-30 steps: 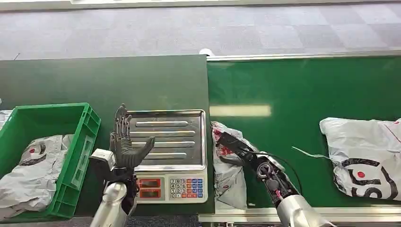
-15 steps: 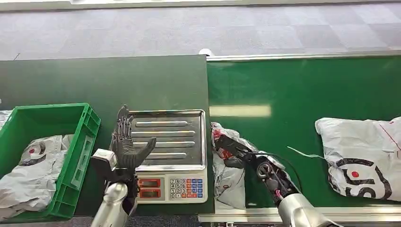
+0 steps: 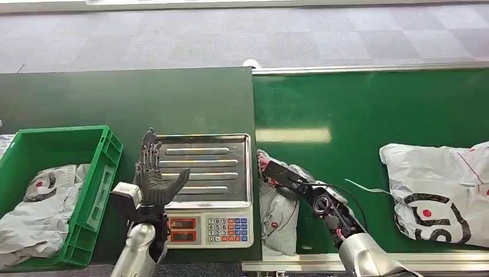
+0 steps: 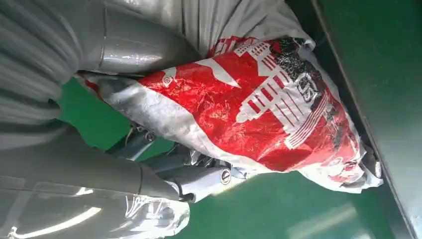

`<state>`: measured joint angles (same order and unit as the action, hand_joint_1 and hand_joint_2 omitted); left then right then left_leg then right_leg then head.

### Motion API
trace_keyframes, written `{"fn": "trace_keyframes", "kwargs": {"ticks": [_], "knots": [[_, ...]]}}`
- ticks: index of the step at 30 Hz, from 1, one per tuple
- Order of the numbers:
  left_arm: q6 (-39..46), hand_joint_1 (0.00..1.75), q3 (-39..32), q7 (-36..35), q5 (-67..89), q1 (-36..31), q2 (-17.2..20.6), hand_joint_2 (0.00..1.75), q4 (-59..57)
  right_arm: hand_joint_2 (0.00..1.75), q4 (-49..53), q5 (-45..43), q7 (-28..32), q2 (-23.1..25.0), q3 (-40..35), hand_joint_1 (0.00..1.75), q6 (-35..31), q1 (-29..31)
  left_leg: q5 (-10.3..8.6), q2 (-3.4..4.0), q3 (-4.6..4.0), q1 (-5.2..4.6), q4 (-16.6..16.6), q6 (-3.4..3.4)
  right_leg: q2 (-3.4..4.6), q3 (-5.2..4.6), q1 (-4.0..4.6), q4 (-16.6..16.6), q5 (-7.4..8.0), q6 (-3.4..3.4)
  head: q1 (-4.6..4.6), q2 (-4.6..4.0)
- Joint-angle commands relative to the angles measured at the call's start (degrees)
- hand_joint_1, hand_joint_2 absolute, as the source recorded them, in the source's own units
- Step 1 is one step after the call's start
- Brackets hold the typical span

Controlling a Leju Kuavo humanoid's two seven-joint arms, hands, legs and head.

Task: Moved the parcel from conveyor to table for the left to box.

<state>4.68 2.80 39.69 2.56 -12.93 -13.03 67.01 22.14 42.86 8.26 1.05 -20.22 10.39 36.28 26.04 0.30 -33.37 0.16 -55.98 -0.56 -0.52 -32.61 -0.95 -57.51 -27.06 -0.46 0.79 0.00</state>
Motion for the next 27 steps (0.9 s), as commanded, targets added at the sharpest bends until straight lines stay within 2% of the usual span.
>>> {"fn": "trace_keyframes", "kwargs": {"ticks": [1,12,15,20,27], "knots": [[0.5,0.0,-0.7,0.1,0.0,1.0,0.6,1.75,0.1,1.75,-2.1,-6.8,4.7,1.5,5.7,1.75,-2.9,2.5,0.02,0.08,0.07,0.04,0.0,-0.01,0.13,0.06,0.04,0.1,0.02,0.05,0.02,0.0],[0.5,0.0,-0.8,0.1,0.0,1.1,0.7,1.75,0.0,1.75,-1.7,-7.5,5.2,1.4,6.3,1.75,-3.1,2.6,0.01,0.06,-0.01,0.0,0.0,0.01,0.1,-0.04,0.01,0.0,0.02,0.02,0.02,0.0],[1.0,0.0,-1.1,0.3,-0.1,1.3,0.6,1.75,0.3,1.75,0.4,-11.4,8.3,1.6,10.9,1.75,-8.6,3.0,0.01,0.07,-0.02,-0.01,0.0,0.0,0.11,-0.06,-0.01,0.0,0.02,0.02,0.02,0.0],[0.9,0.0,-0.4,0.3,-0.5,1.1,0.7,1.75,0.3,1.75,7.3,-17.7,12.4,0.2,18.7,1.75,-13.4,1.2,0.01,-0.01,-0.06,0.0,0.0,0.0,0.04,-0.05,0.0,0.0,0.01,0.03,0.02,0.0],[1.2,0.0,0.1,0.3,-1.1,0.6,0.8,1.75,0.2,1.75,13.9,-20.3,15.7,-0.8,24.4,1.75,-18.7,-1.8,-0.02,-0.13,-0.03,0.02,0.0,0.0,-0.08,-0.01,0.02,0.0,0.0,0.03,0.02,0.0]]}}
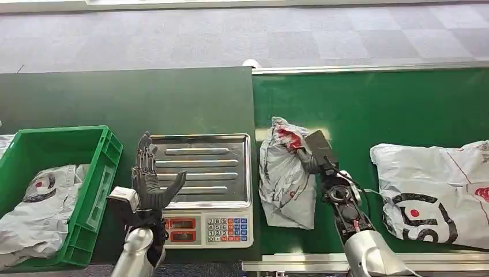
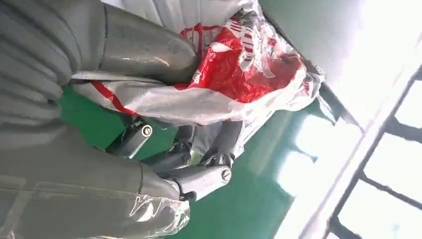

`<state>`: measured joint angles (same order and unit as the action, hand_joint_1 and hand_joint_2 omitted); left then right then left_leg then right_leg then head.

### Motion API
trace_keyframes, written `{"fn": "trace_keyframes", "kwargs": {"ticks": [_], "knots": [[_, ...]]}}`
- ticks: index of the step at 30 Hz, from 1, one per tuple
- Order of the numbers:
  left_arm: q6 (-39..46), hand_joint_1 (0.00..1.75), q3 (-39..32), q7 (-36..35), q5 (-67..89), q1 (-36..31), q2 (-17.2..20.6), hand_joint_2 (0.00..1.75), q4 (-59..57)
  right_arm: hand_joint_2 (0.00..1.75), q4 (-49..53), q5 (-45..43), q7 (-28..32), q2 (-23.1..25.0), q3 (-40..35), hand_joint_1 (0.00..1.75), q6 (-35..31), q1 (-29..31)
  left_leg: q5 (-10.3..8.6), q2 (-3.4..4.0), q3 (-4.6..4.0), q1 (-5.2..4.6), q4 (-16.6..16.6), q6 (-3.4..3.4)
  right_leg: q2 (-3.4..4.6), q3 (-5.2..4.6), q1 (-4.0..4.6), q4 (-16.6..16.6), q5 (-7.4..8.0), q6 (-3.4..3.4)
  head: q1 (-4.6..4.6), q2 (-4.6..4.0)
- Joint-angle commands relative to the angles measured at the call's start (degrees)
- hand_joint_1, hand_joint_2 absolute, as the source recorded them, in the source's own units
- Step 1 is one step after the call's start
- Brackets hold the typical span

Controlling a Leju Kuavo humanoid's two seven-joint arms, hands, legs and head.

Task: Moved the parcel from conveyor to table for the left to box.

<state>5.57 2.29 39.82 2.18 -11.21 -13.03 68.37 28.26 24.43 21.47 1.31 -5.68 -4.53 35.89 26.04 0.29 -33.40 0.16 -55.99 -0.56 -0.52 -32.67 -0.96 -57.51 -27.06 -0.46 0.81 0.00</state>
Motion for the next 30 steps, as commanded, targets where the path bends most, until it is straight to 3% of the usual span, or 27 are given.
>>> {"fn": "trace_keyframes", "kwargs": {"ticks": [1,2,10,16,25,30], "knots": [[0.5,0.0,0.6,0.2,-0.8,-1.1,0.7,1.75,-1.0,1.75,8.3,-2.4,2.8,-0.9,10.7,1.75,-4.3,-1.6,-0.01,-0.12,0.04,0.05,0.0,0.0,-0.07,0.11,0.06,0.1,0.0,0.04,0.0,0.0],[0.9,0.0,0.3,0.2,-1.2,-1.0,0.5,1.75,-0.4,1.75,9.5,-2.5,2.8,-0.7,11.8,1.75,-7.0,-2.0,0.0,-0.09,0.02,0.01,0.0,0.0,-0.04,0.05,0.02,0.0,-0.01,0.03,0.0,0.0],[5.9,0.0,-1.3,0.2,-2.9,1.6,-0.9,1.75,9.7,1.75,19.0,-4.6,7.2,0.4,13.4,1.75,-7.6,-5.7,0.01,0.01,-0.04,0.03,0.0,0.0,0.03,-0.02,0.03,0.0,0.01,0.03,0.0,0.0],[8.5,0.0,-3.8,0.2,-3.3,2.7,-1.9,1.75,15.5,1.75,39.0,-1.3,7.6,2.5,6.9,1.75,-8.5,-11.1,0.03,0.06,-0.07,0.0,0.0,-0.01,0.08,-0.08,0.01,0.0,0.0,0.03,0.0,0.0],[8.4,0.0,-3.8,0.2,-3.3,2.7,-2.0,1.75,15.6,1.75,39.7,-1.0,7.6,2.5,6.3,1.75,-8.5,-11.2,0.01,0.05,0.02,0.01,0.0,0.0,0.06,0.03,0.02,0.0,0.01,0.03,0.0,0.0],[9.2,0.0,-3.2,0.2,-2.9,2.4,-2.2,1.75,16.7,1.75,45.7,-0.5,10.5,4.4,0.8,1.75,-6.9,-13.3,0.04,0.11,0.01,0.02,0.0,-0.02,0.14,0.01,0.03,0.0,0.0,0.05,0.0,0.0]]}}
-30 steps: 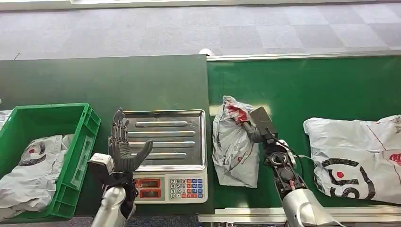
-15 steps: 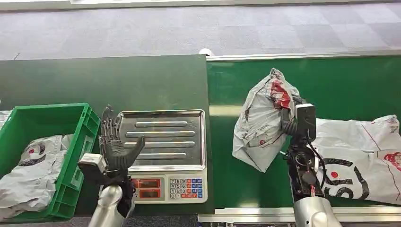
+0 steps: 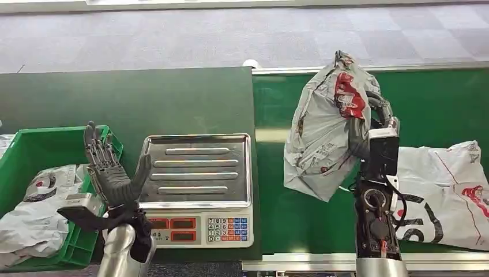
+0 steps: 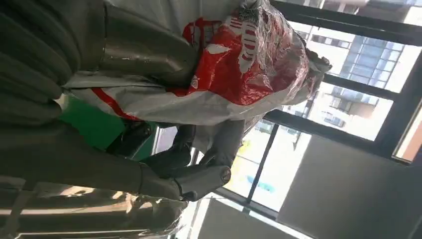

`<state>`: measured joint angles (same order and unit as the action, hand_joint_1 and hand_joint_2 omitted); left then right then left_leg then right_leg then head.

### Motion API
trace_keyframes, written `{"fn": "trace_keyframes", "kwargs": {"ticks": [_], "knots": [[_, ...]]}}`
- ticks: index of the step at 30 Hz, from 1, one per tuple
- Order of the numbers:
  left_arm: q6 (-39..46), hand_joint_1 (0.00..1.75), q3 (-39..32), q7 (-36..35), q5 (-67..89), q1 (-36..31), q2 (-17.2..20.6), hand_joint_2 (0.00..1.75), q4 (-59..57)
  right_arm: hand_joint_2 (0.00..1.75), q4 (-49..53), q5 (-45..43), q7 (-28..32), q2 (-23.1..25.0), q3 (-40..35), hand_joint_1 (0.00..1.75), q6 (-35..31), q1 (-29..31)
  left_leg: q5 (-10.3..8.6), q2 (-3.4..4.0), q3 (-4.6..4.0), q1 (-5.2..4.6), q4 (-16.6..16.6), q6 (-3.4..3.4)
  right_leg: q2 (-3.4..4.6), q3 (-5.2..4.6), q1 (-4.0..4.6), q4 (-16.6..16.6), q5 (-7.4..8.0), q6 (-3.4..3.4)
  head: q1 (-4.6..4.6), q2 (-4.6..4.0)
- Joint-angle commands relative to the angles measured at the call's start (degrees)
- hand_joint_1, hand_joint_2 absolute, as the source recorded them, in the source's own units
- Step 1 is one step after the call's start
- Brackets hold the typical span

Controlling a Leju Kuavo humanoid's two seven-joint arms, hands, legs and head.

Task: Moved the parcel from conveyor to table for the left to box.

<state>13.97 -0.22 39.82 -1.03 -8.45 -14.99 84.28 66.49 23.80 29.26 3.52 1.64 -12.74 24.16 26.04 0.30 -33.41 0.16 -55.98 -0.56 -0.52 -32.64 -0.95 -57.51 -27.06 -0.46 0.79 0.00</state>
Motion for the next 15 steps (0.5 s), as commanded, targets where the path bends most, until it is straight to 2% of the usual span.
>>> {"fn": "trace_keyframes", "kwargs": {"ticks": [1,5,6,7,8,12,15], "knots": [[0.8,0.0,-0.7,0.2,0.3,-0.4,-0.2,1.75,0.8,1.75,7.5,0.1,2.8,2.2,-6.5,1.75,1.4,-1.6,0.06,0.11,0.07,0.05,0.0,-0.03,0.16,0.03,0.05,0.0,-0.01,0.07,0.02,0.0],[0.9,0.0,-0.7,0.2,0.4,-0.4,-0.3,1.75,0.9,1.75,8.4,1.0,3.2,2.5,-7.3,1.75,0.6,-1.9,0.01,0.01,0.05,0.02,0.0,-0.02,0.03,-0.01,0.02,0.0,-0.01,0.04,0.02,0.0],[1.0,0.0,-0.6,0.2,0.4,-0.4,-0.3,1.75,1.3,1.75,8.3,5.4,2.8,3.0,-8.5,1.75,-3.3,-1.7,0.01,-0.02,0.04,0.03,0.0,-0.01,0.0,0.0,0.02,0.0,-0.02,0.04,0.02,0.0],[1.0,0.0,-0.6,0.2,0.4,-0.3,-0.4,1.75,1.5,1.75,7.8,6.6,2.2,3.2,-9.1,1.75,-4.1,-1.2,0.04,0.0,0.1,0.08,0.0,-0.01,0.04,0.08,0.08,0.1,-0.02,0.06,0.02,0.0],[1.3,0.0,-0.1,0.2,0.5,-0.3,-0.3,1.75,1.6,1.75,5.2,10.8,0.4,3.6,-10.6,1.75,-6.8,0.4,0.04,0.14,0.08,0.07,0.0,0.0,0.17,0.03,0.07,0.1,0.02,0.05,0.02,0.0],[0.8,0.0,0.7,0.2,0.4,-1.3,-0.1,1.75,-0.7,1.75,-5.3,16.0,-0.6,3.5,-13.0,1.75,-9.6,7.1,0.02,0.23,0.06,0.02,0.0,-0.01,0.24,-0.02,0.03,0.0,0.03,0.04,0.02,0.0],[-0.7,0.0,0.9,0.2,-0.5,-1.1,0.4,1.75,-2.1,1.75,-17.7,22.4,-1.4,3.6,-19.3,1.75,-7.6,15.4,0.03,0.44,0.09,0.03,0.0,-0.01,0.47,-0.05,0.03,0.0,0.1,0.04,0.02,0.0]]}}
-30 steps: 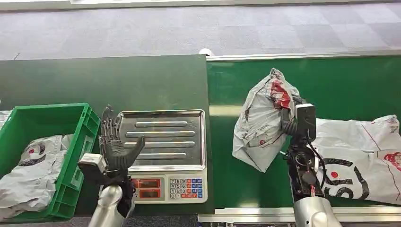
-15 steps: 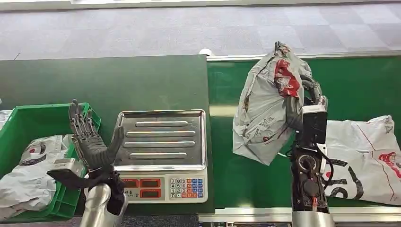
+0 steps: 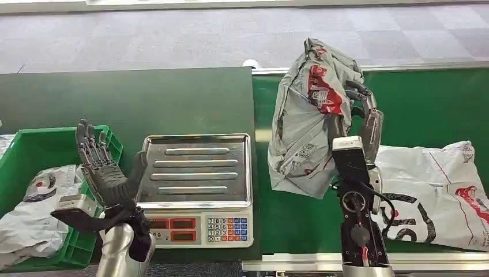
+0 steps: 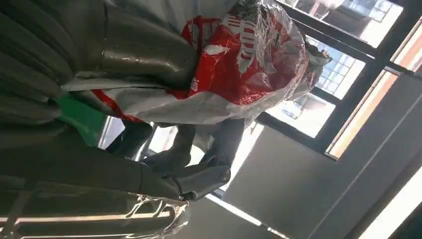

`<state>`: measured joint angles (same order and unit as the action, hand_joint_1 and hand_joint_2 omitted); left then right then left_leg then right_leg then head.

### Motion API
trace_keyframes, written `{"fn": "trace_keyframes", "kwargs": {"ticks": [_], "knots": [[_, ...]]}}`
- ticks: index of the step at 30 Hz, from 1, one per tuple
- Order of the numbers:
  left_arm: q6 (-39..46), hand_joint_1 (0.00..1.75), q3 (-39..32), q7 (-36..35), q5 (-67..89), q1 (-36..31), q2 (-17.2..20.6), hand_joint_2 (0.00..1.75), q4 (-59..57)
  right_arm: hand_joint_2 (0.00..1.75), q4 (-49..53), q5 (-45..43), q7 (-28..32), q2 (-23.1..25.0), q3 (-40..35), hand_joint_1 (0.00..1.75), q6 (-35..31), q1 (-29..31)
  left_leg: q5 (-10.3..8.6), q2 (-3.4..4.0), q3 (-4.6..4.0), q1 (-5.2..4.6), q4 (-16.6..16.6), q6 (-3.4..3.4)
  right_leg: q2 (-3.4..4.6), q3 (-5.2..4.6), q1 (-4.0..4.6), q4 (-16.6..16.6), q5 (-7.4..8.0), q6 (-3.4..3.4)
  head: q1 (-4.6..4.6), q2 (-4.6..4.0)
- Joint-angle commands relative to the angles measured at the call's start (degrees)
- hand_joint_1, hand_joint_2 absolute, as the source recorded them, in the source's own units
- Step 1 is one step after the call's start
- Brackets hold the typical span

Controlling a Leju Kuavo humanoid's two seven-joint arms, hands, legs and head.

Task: Moved the parcel from conveyor to table for the left to box.

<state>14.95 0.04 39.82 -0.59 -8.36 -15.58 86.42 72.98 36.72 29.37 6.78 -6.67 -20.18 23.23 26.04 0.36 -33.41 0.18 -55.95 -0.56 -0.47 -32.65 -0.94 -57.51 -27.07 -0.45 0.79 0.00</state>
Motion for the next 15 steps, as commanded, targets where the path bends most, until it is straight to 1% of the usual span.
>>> {"fn": "trace_keyframes", "kwargs": {"ticks": [1,3,4,6,7,8,10,15], "knots": [[-3.0,0.0,0.1,0.2,-1.6,-1.2,1.1,1.75,-4.6,1.75,-27.3,10.8,-1.6,0.8,-12.9,1.75,0.8,18.4,0.03,0.43,0.13,0.04,0.0,0.0,0.5,-0.01,0.05,0.0,0.14,0.05,0.02,0.0],[-3.3,0.0,-0.9,0.2,-1.6,-0.5,0.9,1.75,-3.6,1.75,-32.3,13.1,-1.7,2.0,-16.3,1.75,1.4,21.7,0.01,0.66,0.24,0.09,0.1,-0.02,0.74,0.05,0.09,0.1,0.25,0.09,0.04,0.0],[-3.6,0.0,-1.5,0.2,-1.6,0.1,0.8,1.75,-2.9,1.75,-35.3,14.5,-1.6,3.0,-18.6,1.75,1.7,23.4,0.05,0.6,0.19,0.03,0.0,-0.02,0.64,-0.02,0.03,0.0,0.16,0.08,0.0,0.0],[-3.7,0.0,-1.9,0.2,-1.5,0.7,0.7,1.75,-2.2,1.75,-38.9,16.8,-2.0,4.2,-21.8,1.75,0.8,25.0,0.05,0.46,0.16,0.01,0.0,-0.03,0.52,0.01,0.02,0.0,0.12,0.07,0.02,0.0],[-3.9,0.0,-2.0,0.2,-1.5,0.9,0.8,1.75,-2.3,1.75,-40.4,19.0,-2.7,4.5,-24.1,1.75,-0.1,26.0,0.06,0.53,0.27,0.07,0.1,-0.04,0.59,0.09,0.07,0.1,0.16,0.12,0.02,0.0],[-4.6,0.0,-2.1,0.2,-1.9,1.0,0.8,1.75,-2.9,1.75,-42.2,20.2,-3.4,5.4,-25.8,1.75,0.4,26.8,0.06,0.45,0.25,0.04,0.1,-0.04,0.49,0.07,0.05,0.0,0.1,0.11,0.0,0.0],[-5.0,0.0,-2.2,0.2,-1.9,1.2,0.7,1.75,-2.9,1.75,-44.3,20.9,-3.6,6.3,-27.4,1.75,1.9,27.6,0.05,0.34,0.23,0.04,0.1,-0.03,0.39,0.07,0.05,0.0,0.07,0.1,0.02,0.0],[-5.0,0.0,-2.2,0.2,-1.9,1.2,0.7,1.75,-2.9,1.75,-44.3,20.9,-3.6,6.3,-27.4,1.75,1.9,27.6,0.0,0.08,0.11,0.06,0.0,-0.01,0.13,0.05,0.07,0.0,0.04,0.08,0.02,0.0]]}}
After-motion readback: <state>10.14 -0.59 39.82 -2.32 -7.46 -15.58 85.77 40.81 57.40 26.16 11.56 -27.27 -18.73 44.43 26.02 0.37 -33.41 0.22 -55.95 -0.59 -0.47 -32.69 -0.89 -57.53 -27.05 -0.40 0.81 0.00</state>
